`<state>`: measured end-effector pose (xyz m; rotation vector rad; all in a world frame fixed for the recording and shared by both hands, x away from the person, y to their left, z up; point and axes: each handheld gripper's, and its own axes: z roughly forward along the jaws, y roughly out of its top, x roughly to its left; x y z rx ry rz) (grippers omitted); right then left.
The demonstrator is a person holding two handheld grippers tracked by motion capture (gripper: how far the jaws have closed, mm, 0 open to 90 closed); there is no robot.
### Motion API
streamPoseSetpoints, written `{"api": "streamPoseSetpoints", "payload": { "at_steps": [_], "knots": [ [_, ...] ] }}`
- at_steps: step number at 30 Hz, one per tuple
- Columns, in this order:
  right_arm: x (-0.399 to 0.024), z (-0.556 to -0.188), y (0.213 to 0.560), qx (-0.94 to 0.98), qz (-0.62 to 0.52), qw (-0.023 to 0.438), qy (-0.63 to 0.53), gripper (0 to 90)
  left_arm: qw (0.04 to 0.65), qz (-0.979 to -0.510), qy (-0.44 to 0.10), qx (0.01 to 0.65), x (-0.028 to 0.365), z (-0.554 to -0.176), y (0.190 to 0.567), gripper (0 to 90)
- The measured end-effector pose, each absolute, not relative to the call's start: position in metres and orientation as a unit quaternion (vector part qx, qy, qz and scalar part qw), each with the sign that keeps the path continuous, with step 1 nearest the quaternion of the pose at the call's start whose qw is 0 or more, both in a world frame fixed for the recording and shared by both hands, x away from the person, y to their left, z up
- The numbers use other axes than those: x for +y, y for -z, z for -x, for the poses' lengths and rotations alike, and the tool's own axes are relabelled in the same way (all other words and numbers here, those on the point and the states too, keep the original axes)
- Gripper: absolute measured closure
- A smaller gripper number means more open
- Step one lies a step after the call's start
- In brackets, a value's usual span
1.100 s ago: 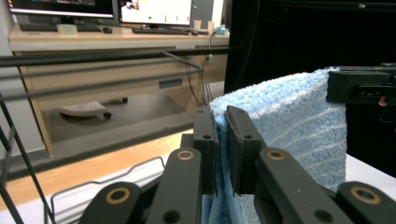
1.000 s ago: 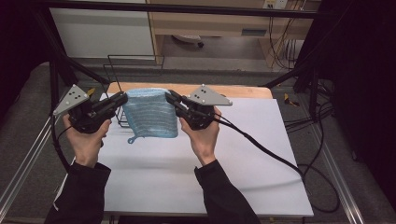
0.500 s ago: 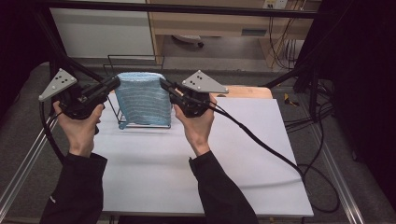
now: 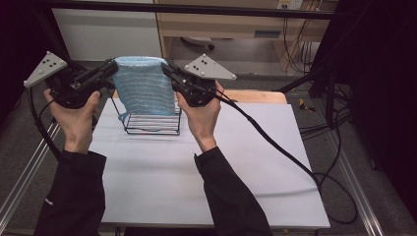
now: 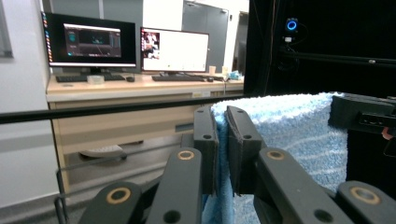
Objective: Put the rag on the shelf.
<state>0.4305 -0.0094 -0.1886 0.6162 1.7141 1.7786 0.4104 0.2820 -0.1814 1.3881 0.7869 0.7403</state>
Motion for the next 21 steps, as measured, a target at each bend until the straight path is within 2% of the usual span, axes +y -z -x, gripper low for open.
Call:
{"api": "streamPoseSetpoints", "payload": {
  "at_steps": [21],
  "knots": [
    [0.010, -0.469, 0.155, 0.631, -0.235, 0.307, -0.672, 84.4, 0.636, -0.597, -0.340, 0.353, 0.293, -0.447, 0.146, 83.0]
  ]
}}
